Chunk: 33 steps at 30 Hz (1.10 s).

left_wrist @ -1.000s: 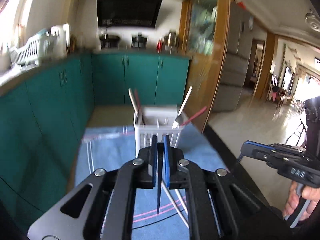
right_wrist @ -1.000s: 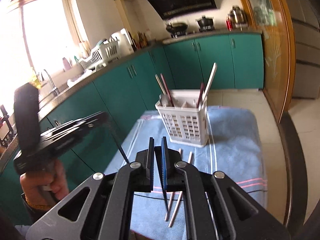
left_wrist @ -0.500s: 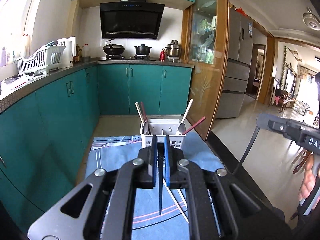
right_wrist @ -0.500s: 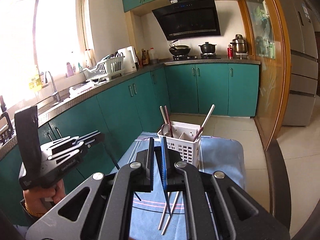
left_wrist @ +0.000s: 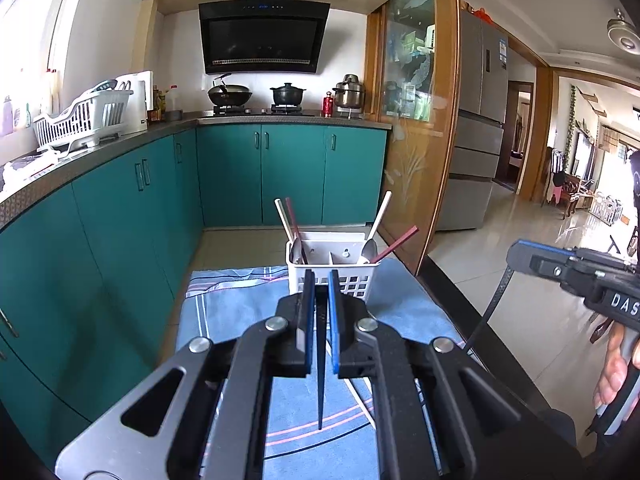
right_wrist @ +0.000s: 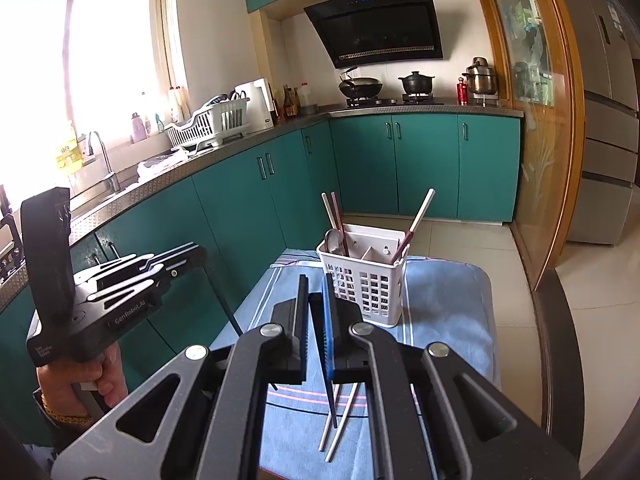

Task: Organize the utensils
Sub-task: 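Carry both chopsticks over the caddy and lower the white one with the right tool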

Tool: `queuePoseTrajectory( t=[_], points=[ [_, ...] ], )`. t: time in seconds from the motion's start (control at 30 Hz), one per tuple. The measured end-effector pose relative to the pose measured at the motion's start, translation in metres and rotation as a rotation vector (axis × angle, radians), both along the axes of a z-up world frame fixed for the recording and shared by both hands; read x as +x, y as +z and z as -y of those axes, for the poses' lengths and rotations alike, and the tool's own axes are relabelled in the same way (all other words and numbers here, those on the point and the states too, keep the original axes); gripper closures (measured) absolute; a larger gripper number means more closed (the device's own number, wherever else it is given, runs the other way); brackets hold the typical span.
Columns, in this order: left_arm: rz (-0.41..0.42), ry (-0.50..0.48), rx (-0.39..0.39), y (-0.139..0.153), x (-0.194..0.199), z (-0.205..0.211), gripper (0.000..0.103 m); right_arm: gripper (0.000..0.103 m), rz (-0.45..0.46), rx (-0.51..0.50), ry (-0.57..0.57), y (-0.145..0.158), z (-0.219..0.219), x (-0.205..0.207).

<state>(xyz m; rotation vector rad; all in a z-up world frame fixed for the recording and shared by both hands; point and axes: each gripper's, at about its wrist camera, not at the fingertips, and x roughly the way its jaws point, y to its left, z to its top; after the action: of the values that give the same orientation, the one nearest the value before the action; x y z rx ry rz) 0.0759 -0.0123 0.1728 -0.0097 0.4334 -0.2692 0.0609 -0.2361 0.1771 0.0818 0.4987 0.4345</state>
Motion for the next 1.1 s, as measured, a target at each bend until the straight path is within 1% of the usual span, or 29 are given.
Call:
queuePoseTrajectory(
  t=[0.17,0.33,0.4,0.47,0.53,0.6,0.7,0.77,0.83,1.0,1.07,1.1],
  points=[
    [0.002,0.022,-0.016,0.0,0.002,-0.007,0.097,0.096,0.024,-0.019,0.016,0.02,-0.012,0.016],
    [-0.001,0.035,-0.045,0.0,0.003,-0.021,0.097,0.096,0.088,-0.039,-0.001,0.066,-0.026,0.053],
    [-0.004,0.039,-0.054,-0.001,0.004,-0.026,0.097,0.096,0.122,-0.049,-0.027,0.087,-0.032,0.072],
    [-0.006,0.045,-0.059,-0.002,0.005,-0.03,0.097,0.096,0.145,-0.048,-0.054,0.1,-0.035,0.089],
    [-0.011,0.047,-0.064,-0.004,0.006,-0.034,0.097,0.096,0.163,-0.027,-0.086,0.109,-0.037,0.109],
    [-0.013,0.05,-0.067,-0.003,0.007,-0.036,0.097,0.096,0.174,-0.03,-0.123,0.113,-0.037,0.127],
    [-0.016,0.056,-0.076,-0.004,0.008,-0.043,0.097,0.096,0.165,-0.037,-0.17,0.109,-0.041,0.156],
    [-0.016,0.061,-0.081,-0.003,0.009,-0.048,0.097,0.096,0.146,-0.046,-0.195,0.098,-0.043,0.174],
    [-0.018,0.066,-0.085,-0.004,0.009,-0.051,0.097,0.096,0.103,-0.033,-0.215,0.081,-0.042,0.194],
    [-0.022,0.077,-0.095,-0.005,0.012,-0.055,0.097,0.096,-0.008,0.009,-0.245,0.031,-0.029,0.226],
    [-0.026,0.079,-0.093,-0.007,0.013,-0.055,0.097,0.088,-0.051,0.022,-0.249,0.015,-0.022,0.229],
    [-0.028,0.08,-0.094,-0.008,0.014,-0.054,0.097,0.073,-0.06,0.027,-0.253,0.01,-0.019,0.227]
  ],
)
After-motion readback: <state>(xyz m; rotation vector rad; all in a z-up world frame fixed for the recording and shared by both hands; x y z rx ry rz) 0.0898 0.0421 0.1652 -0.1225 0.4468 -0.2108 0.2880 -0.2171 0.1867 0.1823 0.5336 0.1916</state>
